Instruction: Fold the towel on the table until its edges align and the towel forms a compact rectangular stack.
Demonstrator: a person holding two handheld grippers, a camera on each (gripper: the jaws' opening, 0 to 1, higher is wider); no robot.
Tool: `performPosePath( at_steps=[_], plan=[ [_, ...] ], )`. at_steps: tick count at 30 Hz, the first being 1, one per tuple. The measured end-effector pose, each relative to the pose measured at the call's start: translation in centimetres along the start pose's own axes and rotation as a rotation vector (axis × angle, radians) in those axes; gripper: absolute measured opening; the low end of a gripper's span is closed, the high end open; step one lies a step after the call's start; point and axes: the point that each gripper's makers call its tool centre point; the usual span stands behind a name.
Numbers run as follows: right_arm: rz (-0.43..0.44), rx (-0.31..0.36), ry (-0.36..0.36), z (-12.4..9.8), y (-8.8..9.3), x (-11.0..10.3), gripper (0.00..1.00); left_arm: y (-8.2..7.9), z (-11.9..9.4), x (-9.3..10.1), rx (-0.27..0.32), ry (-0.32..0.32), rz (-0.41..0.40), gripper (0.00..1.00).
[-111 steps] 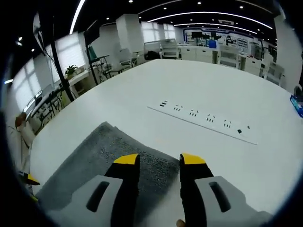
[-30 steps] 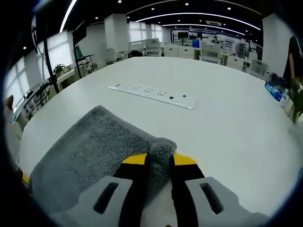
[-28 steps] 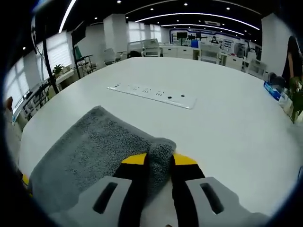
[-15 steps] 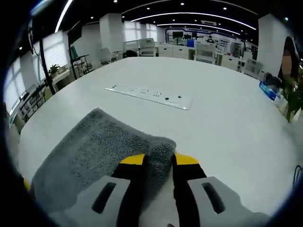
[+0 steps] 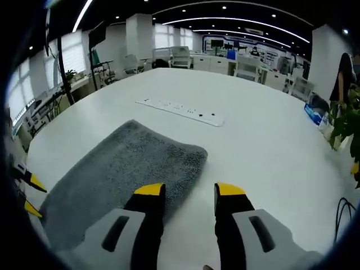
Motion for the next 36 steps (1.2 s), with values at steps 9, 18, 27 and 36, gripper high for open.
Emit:
performPosePath(
  at_steps=[9, 18, 27, 36],
  plan=[
    [-0.022, -0.003, -0.02, -3.0, 0.9, -2.1, 0.43, -0.9, -0.8, -0.1, 0.002, -0.001, 0.107, 0.54],
    [-0.026, 0.0, -0.046, -5.3, 1.9, -3.9, 0.47, -1.6, -1.6, 0.6, 0.011, 0.018, 0.199, 0.62],
    [-0.069, -0.016, -0.074, -7.2, 3.6, -5.7, 0.49, -1.7, -1.8, 1.3, -0.005, 0.025, 0.305, 0.62],
    [-0.148, -0.027, -0.122, -9.0, 5.6, -8.4, 0.51, -1.3, -1.8, 2.7, -0.017, 0.059, 0.351, 0.65]
  ],
)
Point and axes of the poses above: the point that each gripper's makers call its tool centre point, and the gripper's own axes: z roughly forward along the fingers, x roughly to its right, y roughly out of its underside, and after that the axes turned 4 degrees about z, right-handed
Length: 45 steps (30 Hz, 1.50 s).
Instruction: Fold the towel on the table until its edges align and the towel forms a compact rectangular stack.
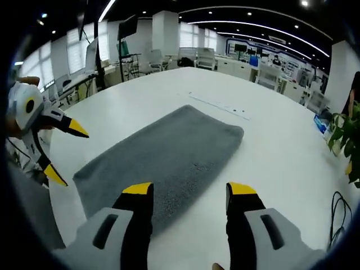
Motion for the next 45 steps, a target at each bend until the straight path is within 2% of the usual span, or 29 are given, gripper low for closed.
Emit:
performPosePath(
  at_steps=[8, 11, 15, 17, 18, 22, 24, 26, 34, 40, 45],
  plan=[
    [-0.049, -0.025, -0.055, -0.8, 1.7, -2.5, 0.51, 0.2, 1.0, 1.1, -0.013, 0.031, 0.038, 0.65],
    [-0.095, -0.023, -0.113, -1.2, 2.4, -4.0, 0.51, -0.1, 1.3, 1.4, -0.015, 0.042, 0.047, 0.65],
    [-0.098, -0.041, -0.133, -1.4, 3.6, -4.9, 0.51, -0.3, 1.9, 1.9, -0.025, 0.068, 0.099, 0.65],
    [-0.085, -0.038, -0.146, -1.6, 3.9, -5.3, 0.5, -0.5, 1.9, 1.7, -0.02, 0.043, 0.128, 0.59],
    [-0.044, -0.022, -0.158, -1.8, 3.9, -5.6, 0.49, -0.7, 1.9, 1.7, -0.016, 0.033, 0.15, 0.54],
    [-0.036, -0.008, -0.171, -2.3, 4.2, -6.3, 0.46, -0.7, 2.3, 2.7, -0.017, 0.086, 0.143, 0.52],
    [-0.038, -0.006, -0.184, -2.4, 4.4, -6.8, 0.45, -0.4, 2.5, 3.1, -0.035, 0.101, 0.182, 0.49],
    [-0.048, -0.006, -0.208, -2.6, 4.5, -7.7, 0.43, -0.2, 2.7, 3.5, -0.038, 0.111, 0.187, 0.45],
    [-0.215, -0.049, -0.28, -3.2, 6.0, -10.4, 0.38, 0.6, 3.5, 5.0, -0.071, 0.156, 0.228, 0.4],
    [-0.315, -0.092, -0.326, -2.6, 7.4, -11.0, 0.34, 1.0, 4.0, 4.9, -0.089, 0.16, 0.241, 0.37],
    [-0.496, -0.151, -0.357, -1.8, 8.9, -11.4, 0.31, 1.1, 4.4, 4.3, -0.09, 0.157, 0.192, 0.31]
  ],
)
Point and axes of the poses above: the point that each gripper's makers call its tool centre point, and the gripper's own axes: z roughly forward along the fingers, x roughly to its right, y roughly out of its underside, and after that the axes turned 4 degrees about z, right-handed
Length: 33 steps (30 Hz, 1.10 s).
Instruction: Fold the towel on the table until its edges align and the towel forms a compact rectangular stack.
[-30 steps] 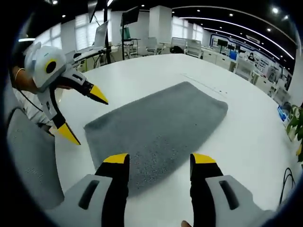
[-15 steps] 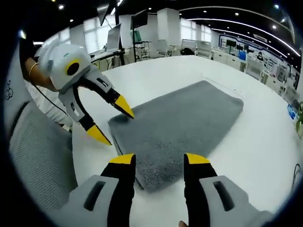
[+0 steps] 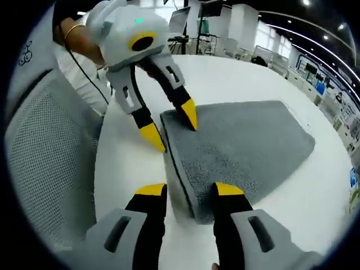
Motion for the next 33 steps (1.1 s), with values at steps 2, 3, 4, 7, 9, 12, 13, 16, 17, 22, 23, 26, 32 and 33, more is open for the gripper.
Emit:
performPosePath(
  at_steps=[2, 3, 4, 7, 9, 12, 13, 16, 17, 22, 23, 26, 32, 33],
  plan=[
    [-0.039, -0.02, -0.005, 0.4, 0.4, 0.0, 0.31, -0.1, 0.1, 0.0, -0.002, 0.005, -0.003, 0.3],
    [-0.042, -0.019, -0.006, 0.5, 0.4, 0.0, 0.31, 0.0, 0.1, 0.0, -0.007, 0.007, -0.01, 0.29],
    [-0.039, -0.012, -0.005, 0.4, 0.2, -0.1, 0.31, 0.0, 0.2, 0.0, -0.008, 0.011, -0.006, 0.29],
    [-0.009, -0.008, 0.007, 0.4, 0.3, 0.5, 0.24, 0.2, 0.3, 0.0, -0.009, 0.043, -0.026, 0.29],
    [-0.018, -0.007, 0.008, 0.3, 0.3, 0.6, 0.21, 0.3, 0.4, -0.4, -0.011, 0.054, -0.026, 0.26],
    [-0.017, -0.013, 0.0, 0.2, 0.2, 0.6, 0.19, 0.1, 0.6, -0.5, -0.013, 0.067, -0.002, 0.24],
    [-0.021, -0.018, 0.003, 0.2, 0.2, 0.7, 0.17, 0.1, 0.6, -0.4, -0.015, 0.07, 0.003, 0.24],
    [-0.014, -0.033, 0.005, 0.5, 0.3, 1.1, 0.13, 0.0, 0.7, -0.3, -0.014, 0.073, 0.029, 0.22],
    [-0.026, -0.038, 0.008, 0.5, 0.3, 1.2, 0.12, -0.2, 0.7, -0.6, -0.014, 0.054, 0.077, 0.2],
    [-0.01, -0.074, -0.016, 0.8, 0.1, 1.8, 0.08, -0.3, 1.0, -0.4, -0.059, 0.069, 0.13, 0.15],
    [-0.003, -0.075, -0.022, 0.8, 0.1, 1.8, 0.08, -0.3, 1.0, -0.6, -0.062, 0.053, 0.147, 0.13],
    [0.019, -0.071, -0.033, 0.8, 0.1, 1.9, 0.08, -0.6, 0.9, -0.8, -0.075, 0.054, 0.173, 0.1],
    [0.051, -0.059, -0.023, 1.0, 0.1, 2.0, 0.07, -0.6, 0.6, -0.7, -0.082, 0.051, 0.216, 0.08],
    [0.072, -0.063, -0.03, 1.0, 0.0, 2.0, 0.07, -0.5, 0.6, -0.7, -0.081, 0.052, 0.217, 0.08]
  ],
)
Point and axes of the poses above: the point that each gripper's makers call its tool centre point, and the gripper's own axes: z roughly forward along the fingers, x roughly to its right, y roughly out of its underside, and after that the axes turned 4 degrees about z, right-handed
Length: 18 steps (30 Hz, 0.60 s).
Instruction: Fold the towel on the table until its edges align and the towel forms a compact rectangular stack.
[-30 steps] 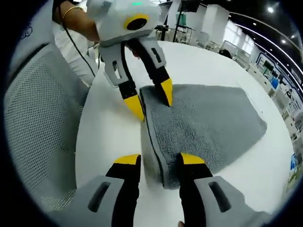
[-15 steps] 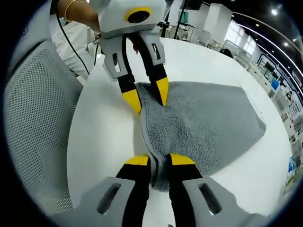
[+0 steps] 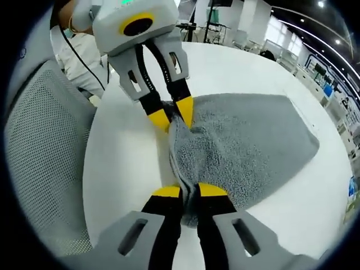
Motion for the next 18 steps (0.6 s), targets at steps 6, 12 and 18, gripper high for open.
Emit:
performPosePath(
  at_steps=[6, 12, 18],
  plan=[
    [0.08, 0.015, -0.043, -0.4, 0.0, -1.1, 0.06, 0.1, -0.3, 0.9, 0.011, -0.003, -0.016, 0.08],
    [0.103, 0.018, -0.075, -0.8, 0.5, -3.1, 0.06, -0.1, -0.8, 2.7, 0.035, 0.001, -0.054, 0.08],
    [0.087, 0.019, -0.078, -1.4, 1.0, -5.5, 0.06, -0.3, -1.5, 4.9, 0.049, 0.015, -0.066, 0.08]
  ],
)
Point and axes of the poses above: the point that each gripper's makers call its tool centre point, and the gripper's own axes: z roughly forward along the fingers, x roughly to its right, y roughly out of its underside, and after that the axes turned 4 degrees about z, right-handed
